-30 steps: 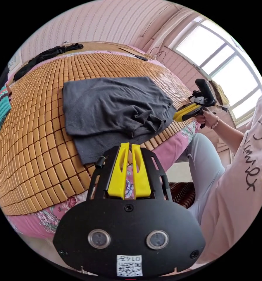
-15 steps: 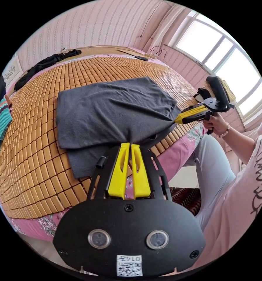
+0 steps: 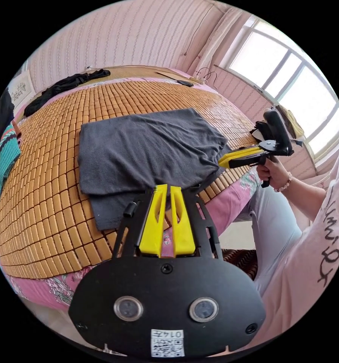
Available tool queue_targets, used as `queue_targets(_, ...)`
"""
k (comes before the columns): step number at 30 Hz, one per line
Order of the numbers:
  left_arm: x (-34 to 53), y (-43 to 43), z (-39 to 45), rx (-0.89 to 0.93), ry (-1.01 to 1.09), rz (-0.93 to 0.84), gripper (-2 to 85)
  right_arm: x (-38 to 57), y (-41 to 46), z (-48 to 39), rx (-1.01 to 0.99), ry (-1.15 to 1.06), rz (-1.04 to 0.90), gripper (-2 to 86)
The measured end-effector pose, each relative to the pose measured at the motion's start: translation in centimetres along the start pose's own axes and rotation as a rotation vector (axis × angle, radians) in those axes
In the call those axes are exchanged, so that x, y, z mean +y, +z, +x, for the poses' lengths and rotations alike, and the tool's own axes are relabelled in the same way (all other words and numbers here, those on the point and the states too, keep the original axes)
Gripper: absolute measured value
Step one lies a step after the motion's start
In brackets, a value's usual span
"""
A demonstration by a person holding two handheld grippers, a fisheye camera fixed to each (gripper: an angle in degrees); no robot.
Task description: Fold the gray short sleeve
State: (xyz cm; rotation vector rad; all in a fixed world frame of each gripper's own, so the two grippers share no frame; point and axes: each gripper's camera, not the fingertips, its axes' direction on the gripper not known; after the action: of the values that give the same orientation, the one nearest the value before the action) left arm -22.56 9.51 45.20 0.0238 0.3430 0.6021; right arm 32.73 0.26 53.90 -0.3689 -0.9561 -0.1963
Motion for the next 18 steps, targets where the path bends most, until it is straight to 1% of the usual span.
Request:
queue_targets(2, 0.0, 1.8, 0.2, -0.015, 0.006, -0.038, -0.7, -0.3, 1.6, -0.3, 0.037, -0.01, -0.061, 4.2)
queue_targets(3, 0.2, 3.1, 0.3, -0.034, 0.003, -0.102, -0.8, -0.3, 1.9, -0.4, 0.059, -0.013, -0.054, 3.3)
queue_targets(4, 0.4, 3.6, 0.4, -0.041, 0.006, -0.12, -0.8, -0.2, 1.8, -0.5, 0.064, -0.018, -0.041, 2.9)
queue_targets(5, 1.0, 3.5, 0.8, -0.059, 0.026, -0.071, -0.8, -0.2, 1.9, -0.4, 0.063, -0.012, -0.045, 3.0)
queue_targets(6, 1.5, 3.6, 1.2, -0.082, 0.048, -0.066, -0.7, -0.2, 1.7, -0.3, 0.047, 0.0, -0.042, 3.6)
queue_targets(9, 2.0, 2.9, 2.2, -0.08, 0.085, -0.028, 0.5, 0.3, 0.0, 0.8, 0.046, 0.077, 0.048, 6.2)
queue_targets(11, 2.0, 2.3, 2.8, -0.057, 0.11, 0.017, 2.4, 1.3, -1.6, 2.2, 0.083, 0.166, 0.133, 6.7)
queue_targets(13, 1.7, 1.8, 3.8, -0.039, 0.154, 0.081, 4.7, 2.8, -3.1, 4.2, 0.183, 0.304, 0.206, 7.3)
queue_targets(15, 1.2, 2.1, 5.3, -0.051, 0.227, 0.176, 6.1, 3.7, -3.5, 5.4, 0.234, 0.392, 0.212, 8.3)
queue_targets(17, 0.3, 3.3, 6.4, -0.037, 0.287, 0.193, 7.0, 4.3, -3.3, 6.3, 0.233, 0.449, 0.206, 9.1)
queue_targets(18, -0.5, 4.5, 7.1, -0.017, 0.315, 0.174, 7.6, 4.5, -2.9, 6.6, 0.203, 0.469, 0.199, 9.2)
